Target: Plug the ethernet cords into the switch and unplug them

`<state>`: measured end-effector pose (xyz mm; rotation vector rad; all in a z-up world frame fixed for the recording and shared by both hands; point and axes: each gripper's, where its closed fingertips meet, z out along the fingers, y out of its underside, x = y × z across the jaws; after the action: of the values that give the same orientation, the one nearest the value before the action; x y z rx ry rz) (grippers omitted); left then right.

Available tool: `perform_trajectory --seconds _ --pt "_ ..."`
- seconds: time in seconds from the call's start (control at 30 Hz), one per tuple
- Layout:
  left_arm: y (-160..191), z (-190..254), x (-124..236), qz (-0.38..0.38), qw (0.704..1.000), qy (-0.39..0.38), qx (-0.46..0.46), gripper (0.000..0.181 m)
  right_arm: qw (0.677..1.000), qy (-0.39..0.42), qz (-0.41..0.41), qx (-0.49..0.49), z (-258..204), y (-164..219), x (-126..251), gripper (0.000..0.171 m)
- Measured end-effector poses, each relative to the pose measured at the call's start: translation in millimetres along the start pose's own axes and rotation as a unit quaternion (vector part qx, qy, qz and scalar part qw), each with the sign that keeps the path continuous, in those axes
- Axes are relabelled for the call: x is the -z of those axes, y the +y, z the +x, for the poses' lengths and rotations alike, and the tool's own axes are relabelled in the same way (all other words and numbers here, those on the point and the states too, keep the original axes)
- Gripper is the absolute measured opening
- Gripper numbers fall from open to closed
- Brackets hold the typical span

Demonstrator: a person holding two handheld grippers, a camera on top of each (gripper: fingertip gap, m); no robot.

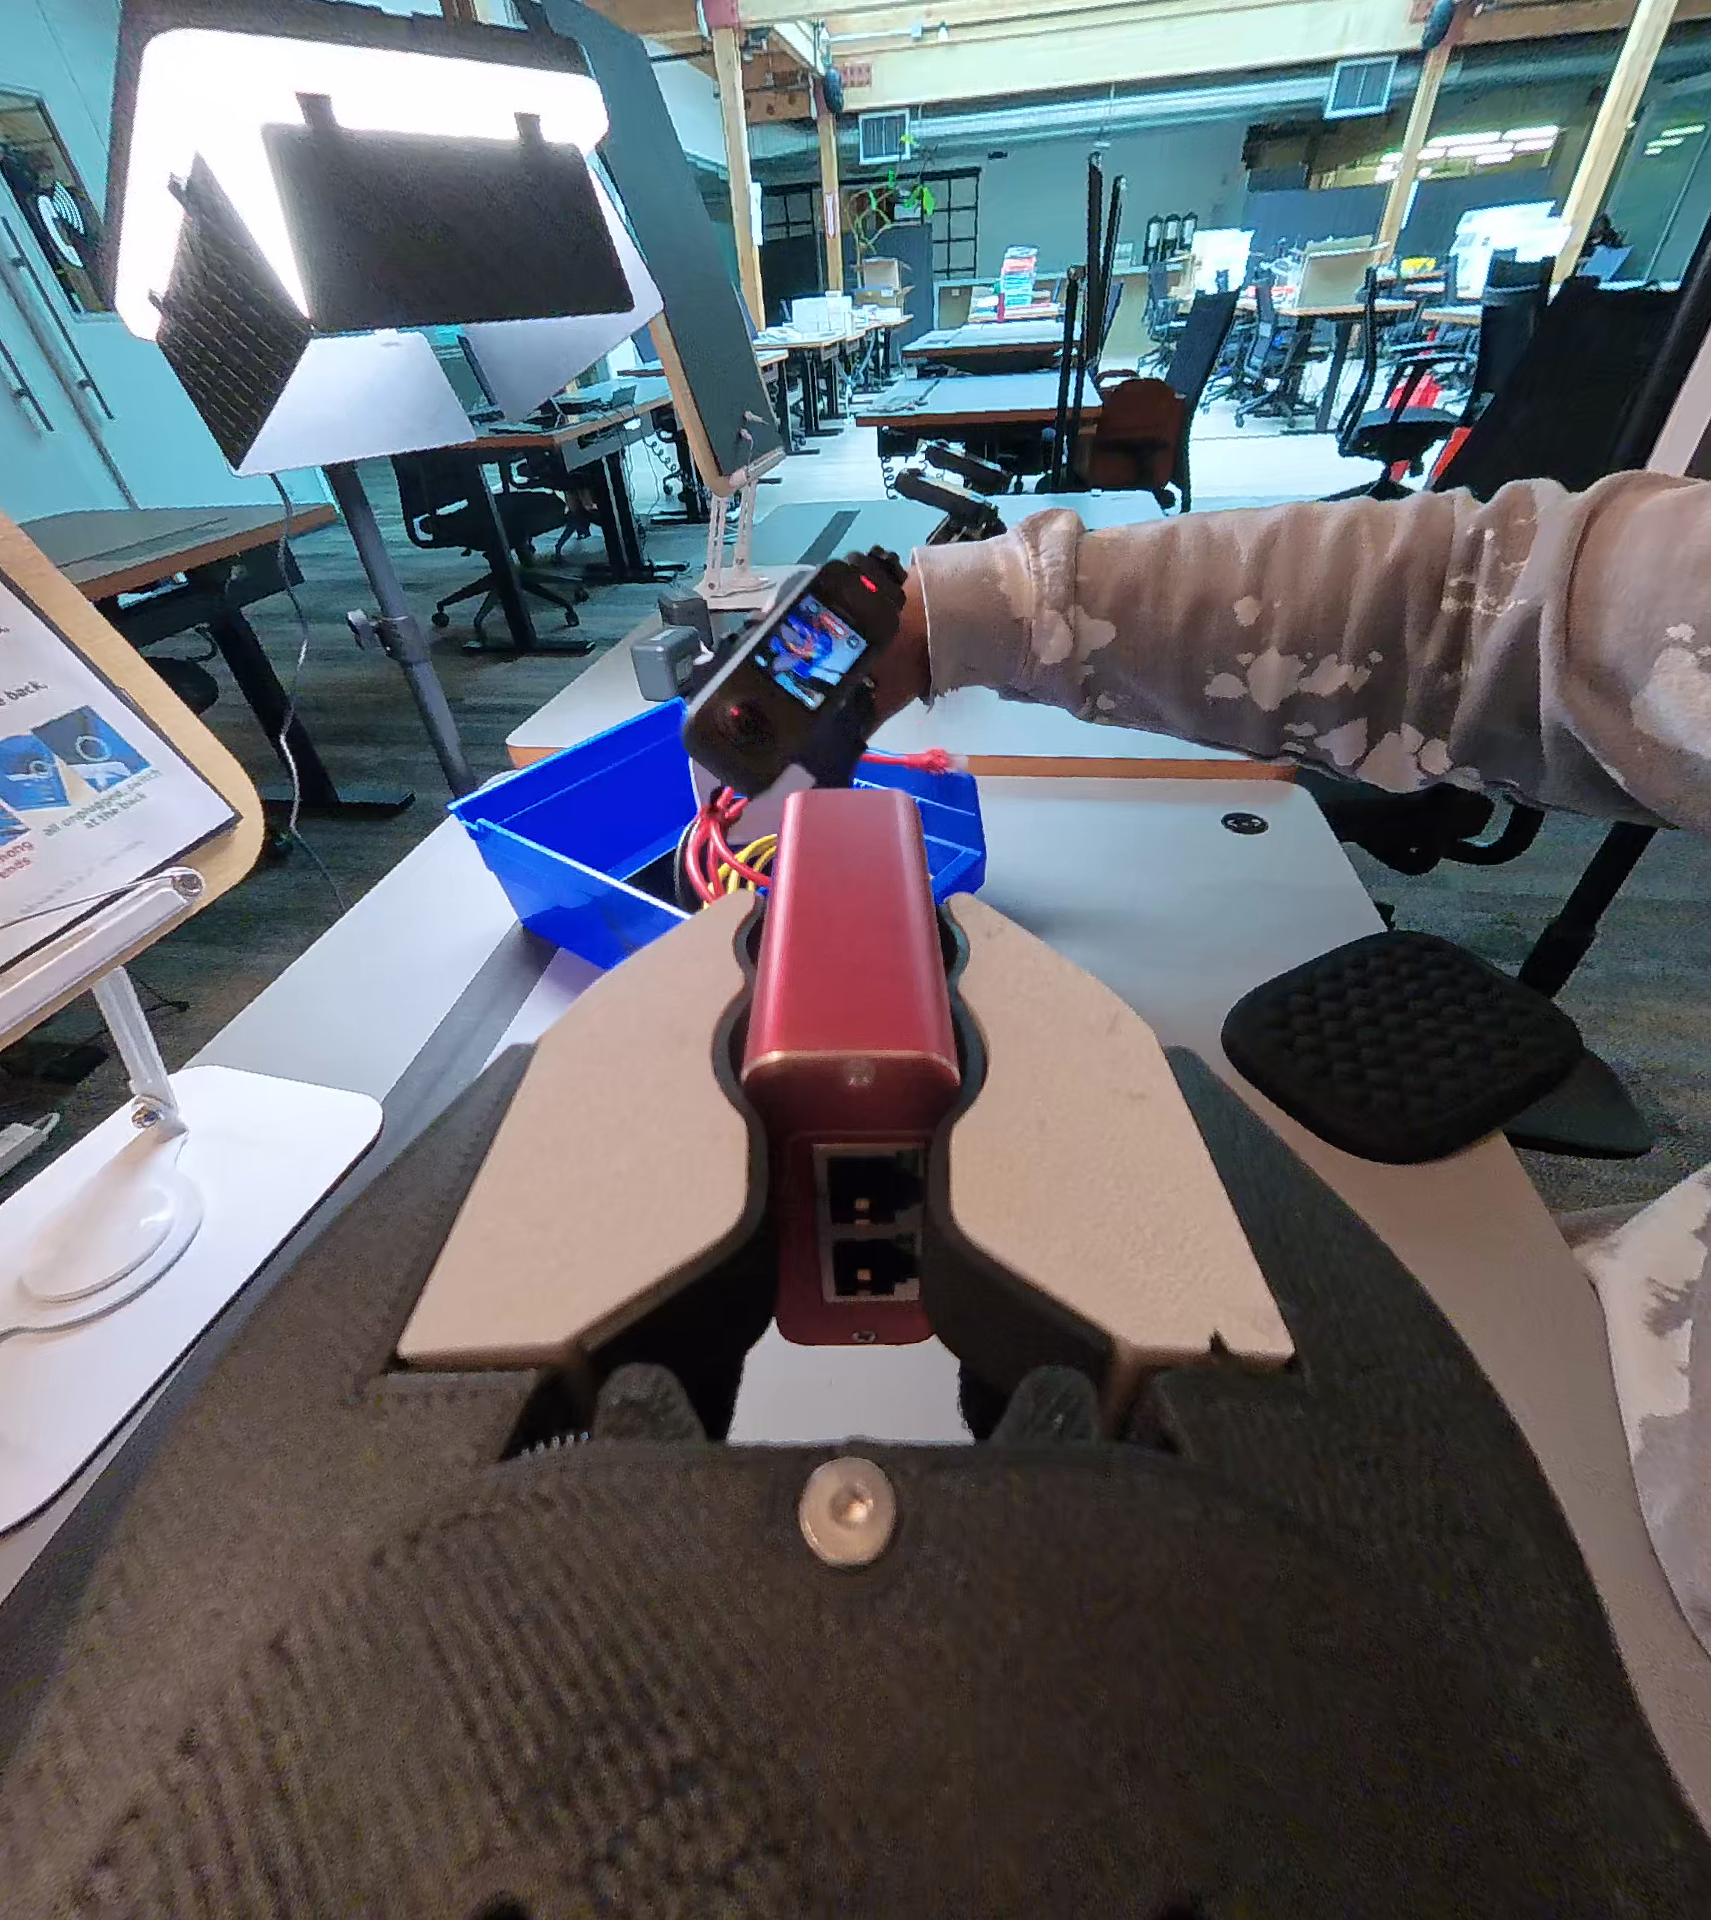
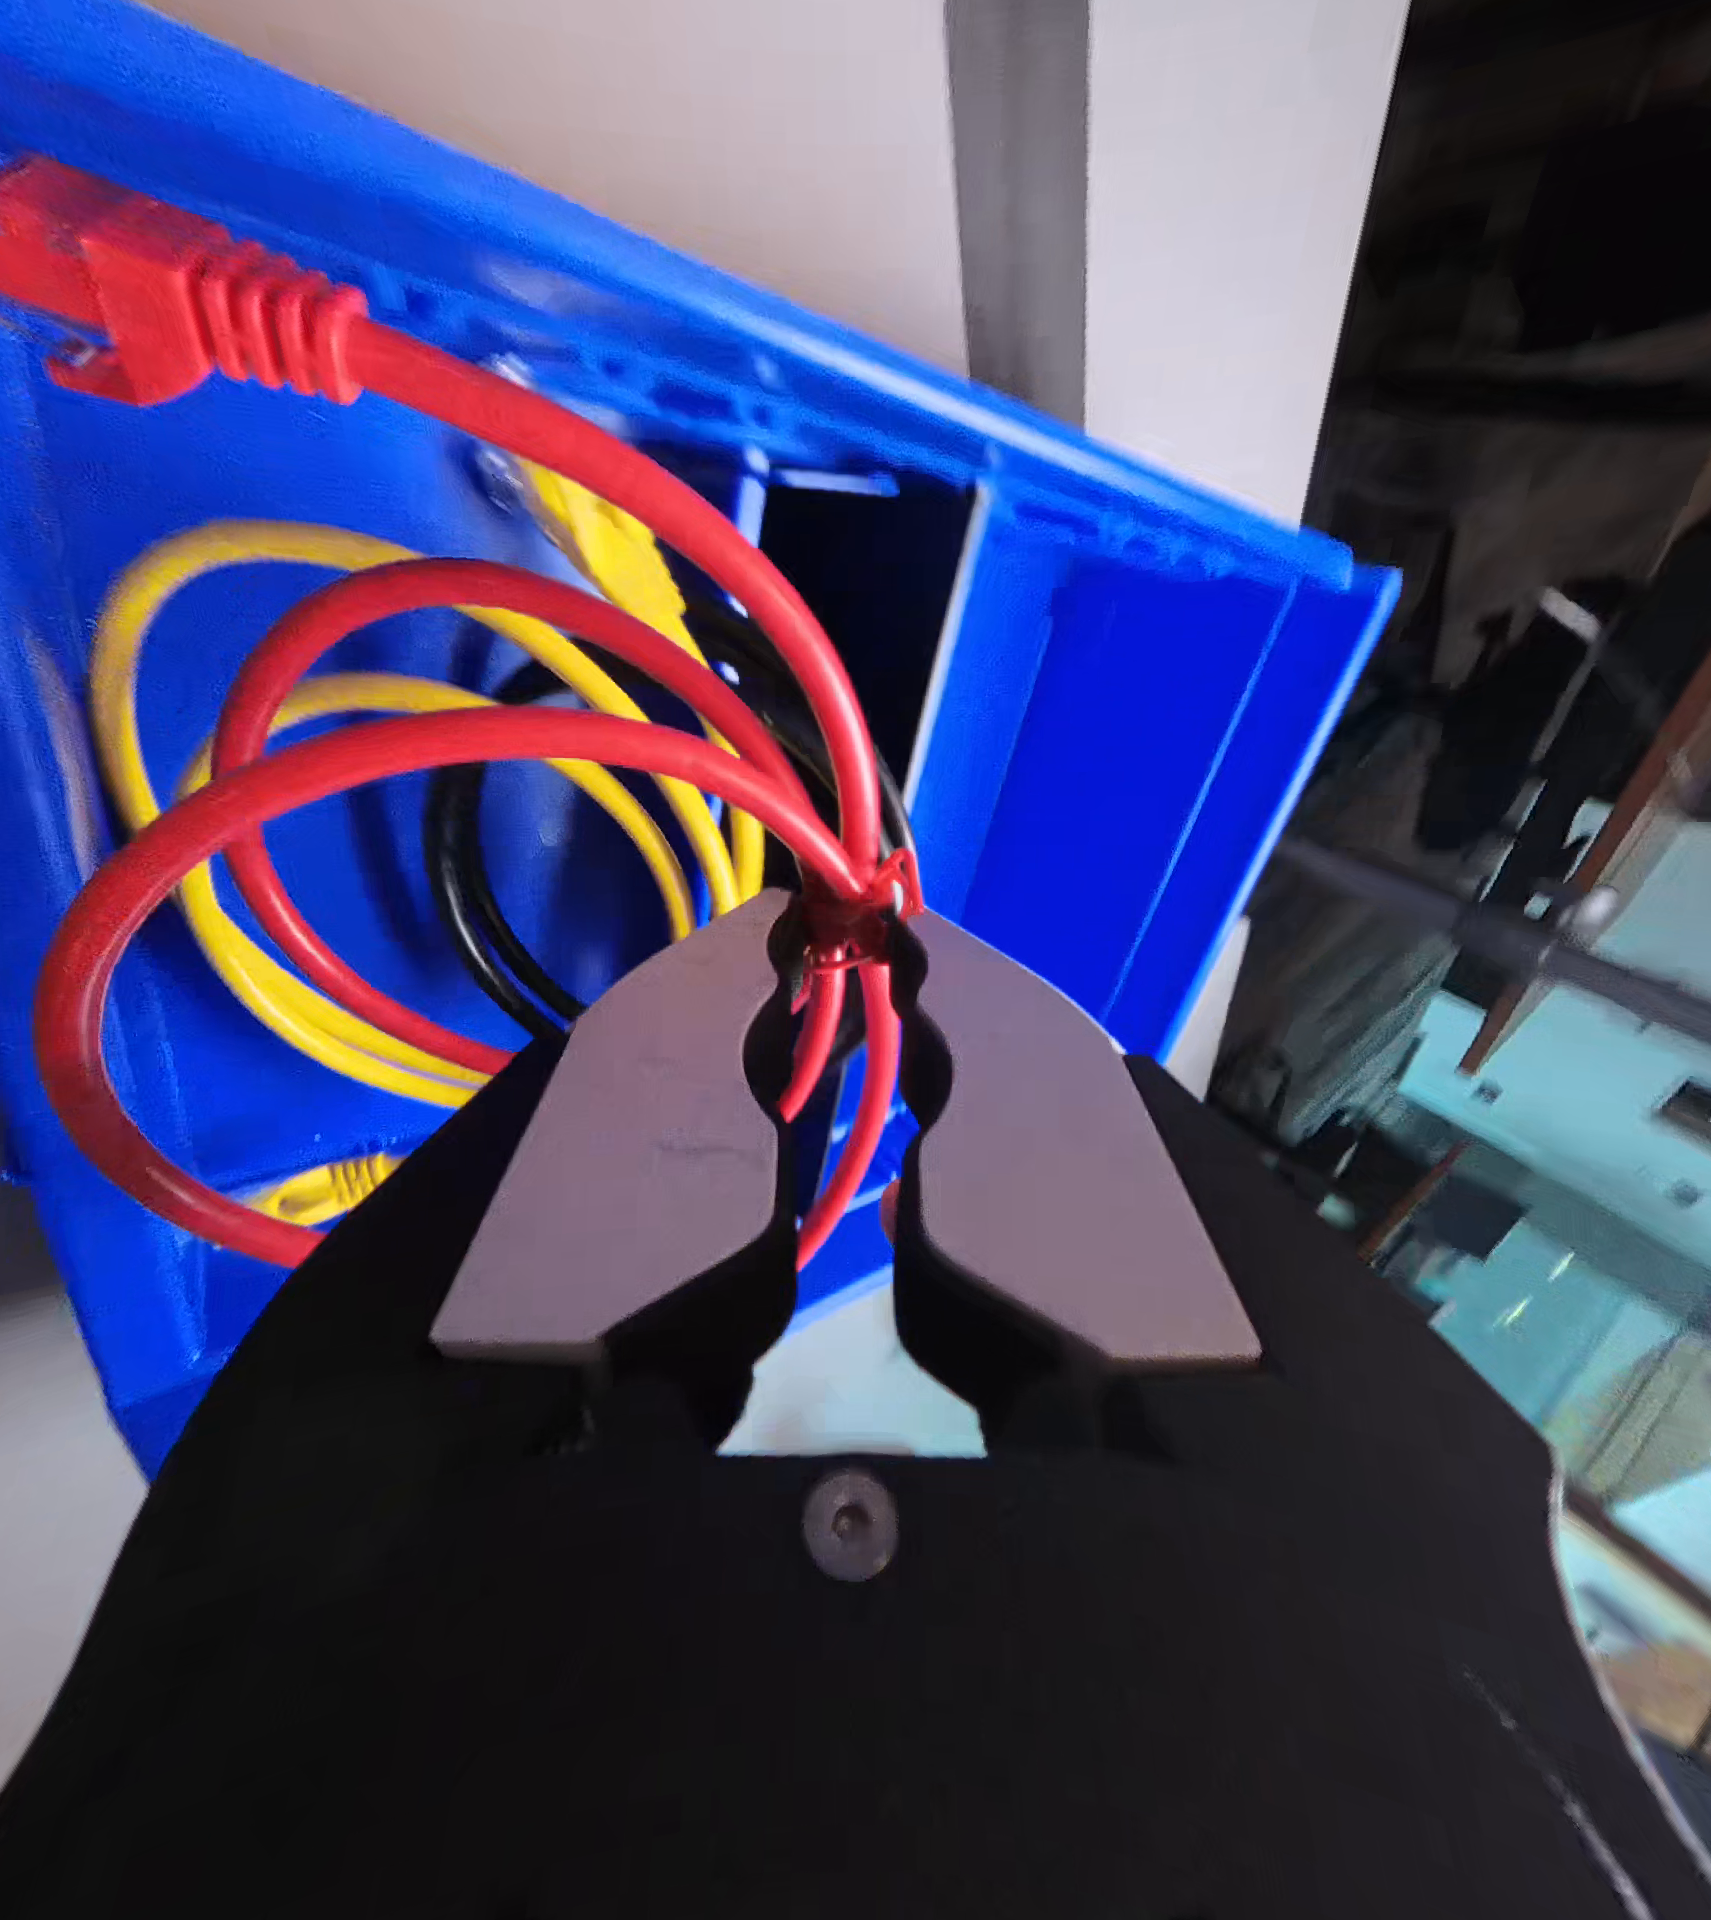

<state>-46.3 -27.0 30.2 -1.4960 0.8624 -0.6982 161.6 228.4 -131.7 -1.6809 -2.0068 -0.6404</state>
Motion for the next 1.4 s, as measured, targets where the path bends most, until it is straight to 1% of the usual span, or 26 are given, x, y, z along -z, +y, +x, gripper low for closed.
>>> perform_trajectory --seconds 0.07,0.17,0.23,0.3,0.4,0.43,0.47,0.57,0.63,0.7,0.77,0.83,0.9,0.97,1.07,1.2,1.27,1.33,1.4 --pt "0 1 -1 0.0 1.0 0.003 -0.001 0.029 0.999 0.003 -0.025 -0.04 10 13 2 0.014" --pt "-2 7 -4 -0.004 1.0 0.006 -0.009 0.029 0.995 0.032 -0.067 -0.065 13 26 -12 0.014" --pt "-3 10 -4 -0.005 1.0 0.007 -0.015 0.029 0.993 0.059 -0.071 -0.077 13 26 -25 0.014" --pt "-4 12 -3 -0.004 1.0 0.007 -0.017 0.03 0.991 0.08 -0.064 -0.085 16 26 -28 0.015" --pt "-3 11 -3 -0.003 1.0 0.008 -0.013 0.03 0.992 0.053 -0.042 -0.109 14 27 -25 0.016" --pt "-3 10 -3 -0.004 1.0 0.008 -0.012 0.029 0.992 0.033 -0.043 -0.114 10 29 -23 0.018" --pt "-2 9 -3 -0.005 1.0 0.007 -0.012 0.029 0.992 0.005 -0.039 -0.124 5 30 -19 0.025" --pt "0 8 -5 -0.006 1.0 0.008 -0.006 0.029 0.984 -0.026 0.02 -0.173 5 19 6 0.037" --pt "2 7 -6 -0.006 1.0 0.011 0.0 0.029 0.973 -0.03 0.098 -0.206 12 0 33 0.038" --pt "5 5 -10 -0.01 1.0 0.013 0.015 0.029 0.956 -0.028 0.192 -0.221 15 -29 69 0.04" --pt "10 2 -14 -0.011 0.999 0.014 0.044 0.029 0.939 -0.01 0.282 -0.198 8 -63 110 0.049" --pt "16 -2 -20 -0.014 0.996 0.014 0.083 0.029 0.925 0.003 0.347 -0.157 -12 -95 148 0.055" --pt "24 -5 -28 -0.017 0.992 0.02 0.125 0.029 0.919 0.02 0.381 -0.1 -39 -124 175 0.066" --pt "34 -5 -38 -0.021 0.985 0.031 0.171 0.029 0.916 0.049 0.395 -0.042 -64 -148 190 0.078" --pt "54 -2 -56 -0.042 0.971 0.049 0.229 0.029 0.911 0.121 0.393 0.041 -87 -175 200 0.088" --pt "77 8 -77 -0.078 0.961 0.061 0.257 0.029 0.914 0.143 0.37 0.085 -106 -198 194 0.095" --pt "80 12 -84 -0.081 0.961 0.063 0.256 0.029 0.923 0.124 0.352 0.092 -114 -203 181 0.089" --pt "82 12 -87 -0.082 0.962 0.054 0.256 0.029 0.922 0.152 0.342 0.102 -110 -203 176 0.069" --pt "81 9 -89 -0.07 0.964 0.046 0.251 0.029 0.923 0.143 0.344 0.099 -107 -201 176 0.068"
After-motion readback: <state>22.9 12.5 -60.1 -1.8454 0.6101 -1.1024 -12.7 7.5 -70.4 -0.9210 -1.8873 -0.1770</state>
